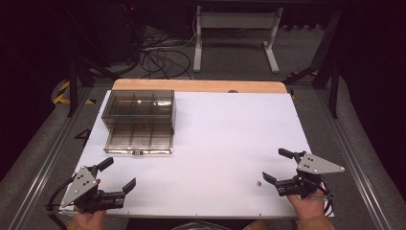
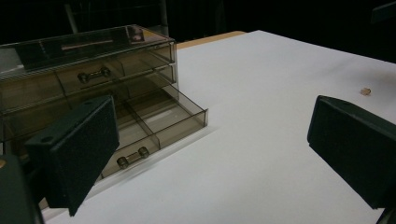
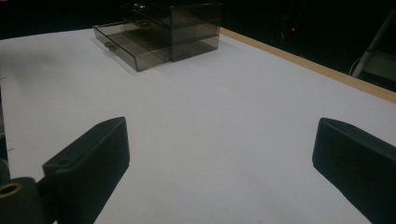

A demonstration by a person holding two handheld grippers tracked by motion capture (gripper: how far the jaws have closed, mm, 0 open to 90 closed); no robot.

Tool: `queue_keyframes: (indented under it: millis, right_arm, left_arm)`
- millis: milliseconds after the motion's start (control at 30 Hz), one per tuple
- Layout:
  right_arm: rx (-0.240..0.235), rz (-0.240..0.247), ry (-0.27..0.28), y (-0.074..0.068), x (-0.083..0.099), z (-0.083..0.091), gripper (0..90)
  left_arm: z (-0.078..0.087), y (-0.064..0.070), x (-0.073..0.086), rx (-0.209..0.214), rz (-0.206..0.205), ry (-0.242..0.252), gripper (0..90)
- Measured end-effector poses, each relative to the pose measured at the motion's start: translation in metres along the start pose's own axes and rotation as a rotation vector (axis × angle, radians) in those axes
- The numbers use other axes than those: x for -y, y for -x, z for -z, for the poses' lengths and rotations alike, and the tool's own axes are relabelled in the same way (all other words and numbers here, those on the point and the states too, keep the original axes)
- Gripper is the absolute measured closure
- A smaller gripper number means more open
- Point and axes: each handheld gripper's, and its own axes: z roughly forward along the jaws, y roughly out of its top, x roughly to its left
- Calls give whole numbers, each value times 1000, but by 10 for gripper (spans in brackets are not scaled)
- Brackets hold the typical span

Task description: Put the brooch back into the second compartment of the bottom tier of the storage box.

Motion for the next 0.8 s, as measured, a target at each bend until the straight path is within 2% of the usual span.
queue_keyframes:
  millis: [400,600,800]
  right_arm:
    - [-23,15,-31,4,-18,-16,45]
    - [-17,7,-46,11,-20,-18,45]
    - [-26,10,-52,12,-21,-21,33]
  left_arm:
    - [0,0,0,-6,0,0,37]
    - [0,0,0,-6,0,0,37]
    - [-1,0,0,-3,0,-2,38]
